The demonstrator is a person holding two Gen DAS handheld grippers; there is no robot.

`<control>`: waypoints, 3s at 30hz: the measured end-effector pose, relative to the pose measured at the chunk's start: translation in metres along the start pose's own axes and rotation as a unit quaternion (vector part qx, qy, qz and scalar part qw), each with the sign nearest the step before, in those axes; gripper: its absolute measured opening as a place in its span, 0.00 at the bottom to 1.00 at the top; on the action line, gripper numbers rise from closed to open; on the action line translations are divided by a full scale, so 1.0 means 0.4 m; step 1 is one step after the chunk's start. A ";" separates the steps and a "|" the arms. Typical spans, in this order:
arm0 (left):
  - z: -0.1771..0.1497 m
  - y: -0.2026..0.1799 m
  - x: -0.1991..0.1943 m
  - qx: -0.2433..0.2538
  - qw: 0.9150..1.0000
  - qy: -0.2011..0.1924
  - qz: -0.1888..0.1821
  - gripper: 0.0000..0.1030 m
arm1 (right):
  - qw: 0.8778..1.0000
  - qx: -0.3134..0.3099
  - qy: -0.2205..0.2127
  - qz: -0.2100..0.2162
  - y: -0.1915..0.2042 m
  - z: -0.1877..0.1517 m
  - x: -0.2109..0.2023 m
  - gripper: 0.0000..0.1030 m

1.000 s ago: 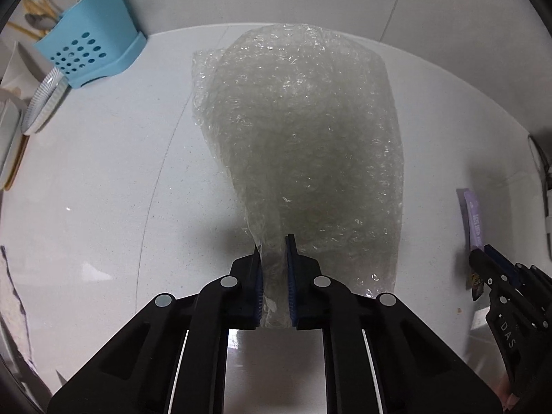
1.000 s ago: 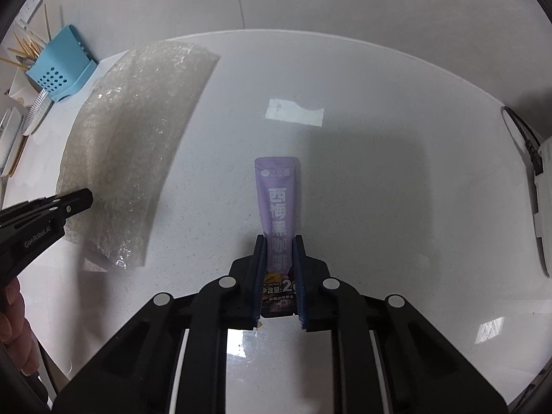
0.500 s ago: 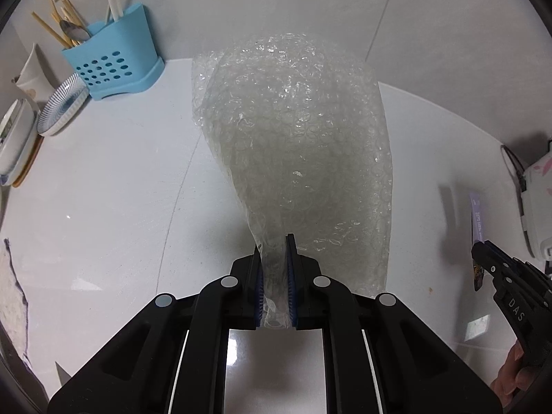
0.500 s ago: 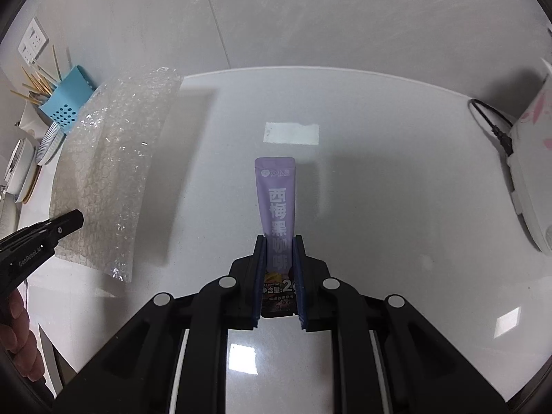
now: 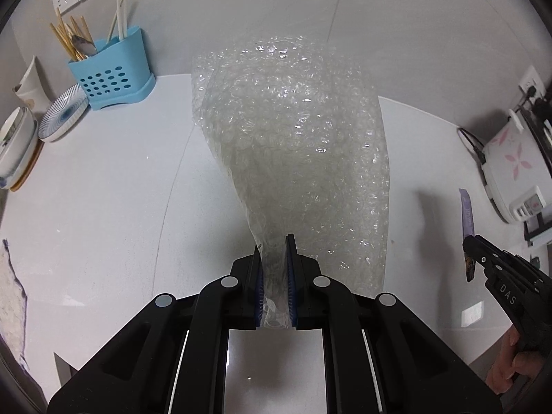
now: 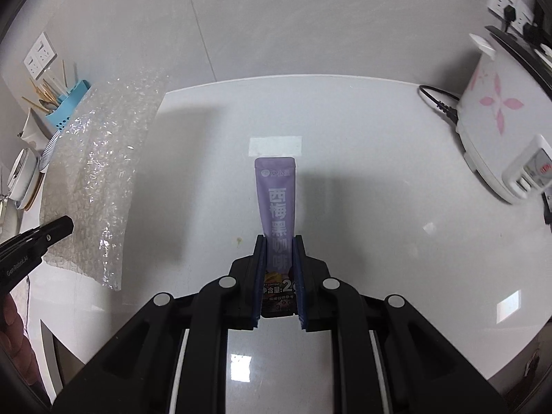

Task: Collect trash
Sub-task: 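Carry the bubble wrap and coffee stick down over the wastebasket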

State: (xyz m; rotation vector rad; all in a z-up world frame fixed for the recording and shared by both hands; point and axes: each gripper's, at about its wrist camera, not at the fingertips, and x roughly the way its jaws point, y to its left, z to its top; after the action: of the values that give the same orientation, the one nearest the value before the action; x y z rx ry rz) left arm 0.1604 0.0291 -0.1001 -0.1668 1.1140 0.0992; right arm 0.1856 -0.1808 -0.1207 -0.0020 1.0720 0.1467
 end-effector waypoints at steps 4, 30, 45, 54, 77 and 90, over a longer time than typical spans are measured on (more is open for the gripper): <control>-0.056 -0.004 -0.060 0.005 1.000 -0.010 -0.010 0.09 | 1.000 -0.002 -0.011 -0.006 0.026 -0.046 -0.050 0.14; -0.457 0.112 -0.282 0.044 0.996 -0.034 -0.069 0.09 | 0.999 -0.010 -0.026 -0.025 0.121 -0.406 -0.209 0.14; -0.748 0.120 -0.235 0.090 0.988 0.015 -0.124 0.09 | 0.998 -0.047 -0.015 -0.044 0.125 -0.653 -0.221 0.14; -0.905 0.130 -0.137 0.114 0.985 0.067 -0.110 0.09 | 0.999 -0.047 0.007 -0.018 0.094 -0.802 -0.180 0.14; -1.132 0.095 0.332 0.100 0.977 0.180 -0.049 0.09 | 0.991 -0.013 0.129 0.011 0.020 -1.066 0.213 0.14; -1.194 0.090 0.487 0.094 0.977 0.187 -0.038 0.44 | 0.987 -0.013 0.161 0.022 0.043 -1.165 0.281 0.14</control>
State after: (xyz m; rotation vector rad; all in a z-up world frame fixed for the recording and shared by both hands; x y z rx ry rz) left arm -0.1821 -0.0237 -0.4837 -0.0586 1.4826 -0.1100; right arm -0.1711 -0.1842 -0.4413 -0.0270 1.3927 0.2048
